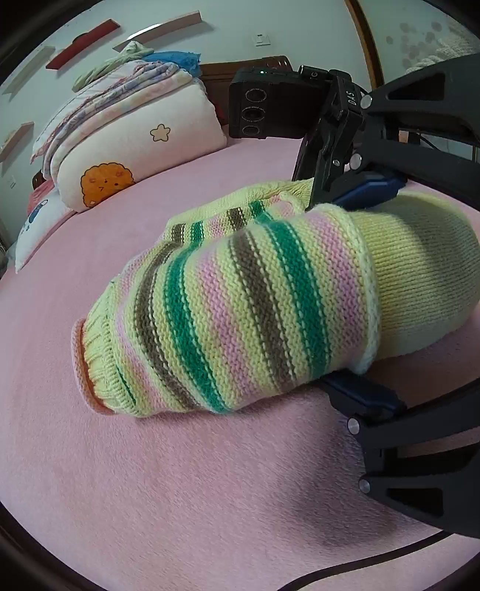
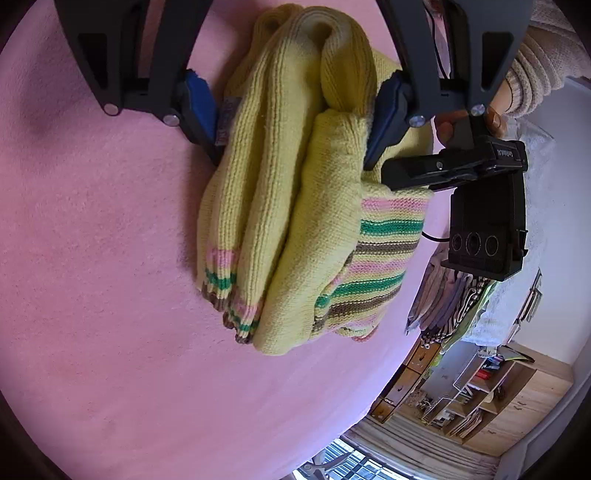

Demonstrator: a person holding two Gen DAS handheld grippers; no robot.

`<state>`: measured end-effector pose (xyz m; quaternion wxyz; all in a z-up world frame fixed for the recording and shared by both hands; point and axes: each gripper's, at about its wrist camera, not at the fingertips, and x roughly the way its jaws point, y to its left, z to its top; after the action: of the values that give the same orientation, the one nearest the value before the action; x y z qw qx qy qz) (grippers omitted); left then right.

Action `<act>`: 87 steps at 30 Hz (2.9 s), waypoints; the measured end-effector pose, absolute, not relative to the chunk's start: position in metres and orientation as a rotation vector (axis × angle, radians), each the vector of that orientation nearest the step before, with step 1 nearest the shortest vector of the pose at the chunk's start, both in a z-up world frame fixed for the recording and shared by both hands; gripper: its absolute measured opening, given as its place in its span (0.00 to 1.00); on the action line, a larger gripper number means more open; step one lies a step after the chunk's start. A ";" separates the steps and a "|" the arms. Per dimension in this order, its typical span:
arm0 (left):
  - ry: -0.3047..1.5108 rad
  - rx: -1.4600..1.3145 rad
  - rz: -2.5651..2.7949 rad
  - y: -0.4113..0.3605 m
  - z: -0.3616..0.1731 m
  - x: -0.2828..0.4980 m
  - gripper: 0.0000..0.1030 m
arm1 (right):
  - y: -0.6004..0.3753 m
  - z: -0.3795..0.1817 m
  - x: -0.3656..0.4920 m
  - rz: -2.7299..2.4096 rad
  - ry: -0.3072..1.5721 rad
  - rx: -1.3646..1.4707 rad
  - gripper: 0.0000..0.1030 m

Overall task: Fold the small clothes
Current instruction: 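Grasp the folded cardigan from both sides with both tools and lift it, then carry the folded cardigan with both tools to the stack of clothes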

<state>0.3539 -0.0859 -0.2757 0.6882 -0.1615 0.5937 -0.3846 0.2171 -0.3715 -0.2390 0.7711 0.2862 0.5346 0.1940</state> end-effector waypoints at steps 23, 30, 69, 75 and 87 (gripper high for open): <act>1.123 -0.181 -0.774 -0.028 -0.140 0.246 0.58 | -0.297 -0.129 0.157 0.404 1.001 0.385 0.46; 1.035 -0.181 -0.730 0.054 -0.081 0.214 0.58 | -0.226 -0.075 0.150 0.497 0.940 0.274 0.46; 1.059 -0.197 -0.515 0.483 0.176 0.414 0.59 | 0.136 0.131 0.362 0.652 0.951 0.229 0.45; 1.046 -0.171 -0.563 0.510 0.195 0.468 0.60 | 0.154 0.146 0.402 0.614 0.943 0.231 0.45; 1.175 -0.088 -0.578 0.494 0.160 0.649 0.64 | 0.149 0.115 0.541 0.445 1.039 0.453 0.44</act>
<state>0.6488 0.4944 0.1597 0.7923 -0.0409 0.5462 -0.2687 0.5412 0.1486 0.1151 0.8203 0.2126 0.4880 0.2091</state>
